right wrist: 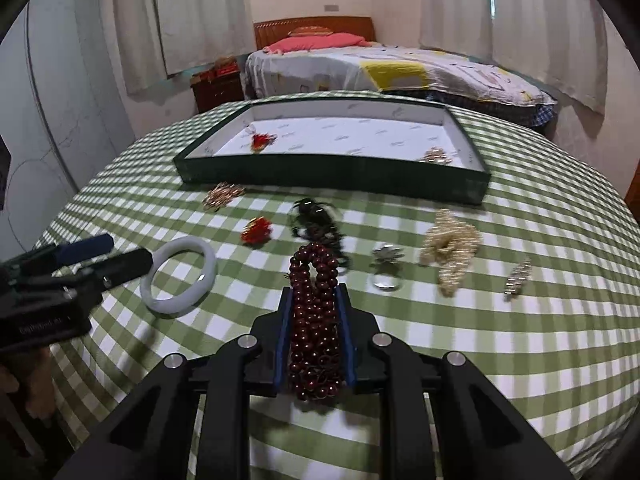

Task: Organize jewelry
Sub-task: 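Move both tools back over the remaining jewelry on the table, then grasp the white jade bangle with the left tool while the right tool grasps the red bead bracelet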

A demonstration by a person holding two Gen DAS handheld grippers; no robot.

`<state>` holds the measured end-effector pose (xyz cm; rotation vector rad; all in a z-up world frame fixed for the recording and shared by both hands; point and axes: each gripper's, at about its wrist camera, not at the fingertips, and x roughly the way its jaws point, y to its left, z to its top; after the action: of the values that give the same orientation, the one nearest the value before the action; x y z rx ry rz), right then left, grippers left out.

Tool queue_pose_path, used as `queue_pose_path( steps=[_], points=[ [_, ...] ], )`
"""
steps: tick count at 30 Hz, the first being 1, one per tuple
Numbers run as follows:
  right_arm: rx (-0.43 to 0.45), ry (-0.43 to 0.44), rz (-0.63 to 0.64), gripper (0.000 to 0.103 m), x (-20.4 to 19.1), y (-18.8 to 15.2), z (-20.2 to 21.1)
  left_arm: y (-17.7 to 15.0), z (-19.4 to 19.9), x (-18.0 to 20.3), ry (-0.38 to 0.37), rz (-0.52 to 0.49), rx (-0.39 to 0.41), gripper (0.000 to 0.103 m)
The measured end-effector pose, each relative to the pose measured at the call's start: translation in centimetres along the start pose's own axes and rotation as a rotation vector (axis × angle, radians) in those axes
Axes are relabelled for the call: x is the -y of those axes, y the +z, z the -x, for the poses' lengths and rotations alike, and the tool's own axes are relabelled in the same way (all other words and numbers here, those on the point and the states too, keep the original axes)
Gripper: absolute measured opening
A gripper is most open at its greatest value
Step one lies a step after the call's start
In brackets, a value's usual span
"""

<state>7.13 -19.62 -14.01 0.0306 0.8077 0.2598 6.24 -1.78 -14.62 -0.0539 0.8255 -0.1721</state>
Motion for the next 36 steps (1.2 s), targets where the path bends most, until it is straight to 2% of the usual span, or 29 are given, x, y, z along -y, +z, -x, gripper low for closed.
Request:
queue_pose_path(
  steps=[7,11,17,19,21,32,36],
  points=[
    [0.026,-0.025,-0.061,0.022,2.9,-0.2,1.0,0.1,-2.1,2.5,-0.016,-0.038,-0.028,0.079],
    [0.027,-0.024,-0.078,0.022,3.4,-0.4,0.8,0.1,-3.2,3.1,-0.012,-0.039,-0.053,0.079],
    [0.025,-0.012,-0.079,0.022,3.4,-0.5,0.6,-0.1,-3.6,3.6,0.015,-0.066,-0.040,0.082],
    [0.025,-0.012,-0.081,0.022,3.4,-0.5,0.6,-0.2,-3.6,3.7,0.030,-0.081,-0.038,0.080],
    [0.025,-0.012,-0.083,0.022,3.4,-0.6,0.5,-0.3,-3.5,3.9,0.046,-0.099,-0.032,0.069],
    [0.032,-0.009,-0.070,0.022,3.0,-0.5,0.6,-0.5,-2.9,3.7,0.028,-0.098,-0.012,0.069],
    [0.042,-0.008,-0.068,0.022,3.0,-0.4,0.8,-0.1,-2.0,3.7,0.028,-0.095,0.018,0.069]
  ],
)
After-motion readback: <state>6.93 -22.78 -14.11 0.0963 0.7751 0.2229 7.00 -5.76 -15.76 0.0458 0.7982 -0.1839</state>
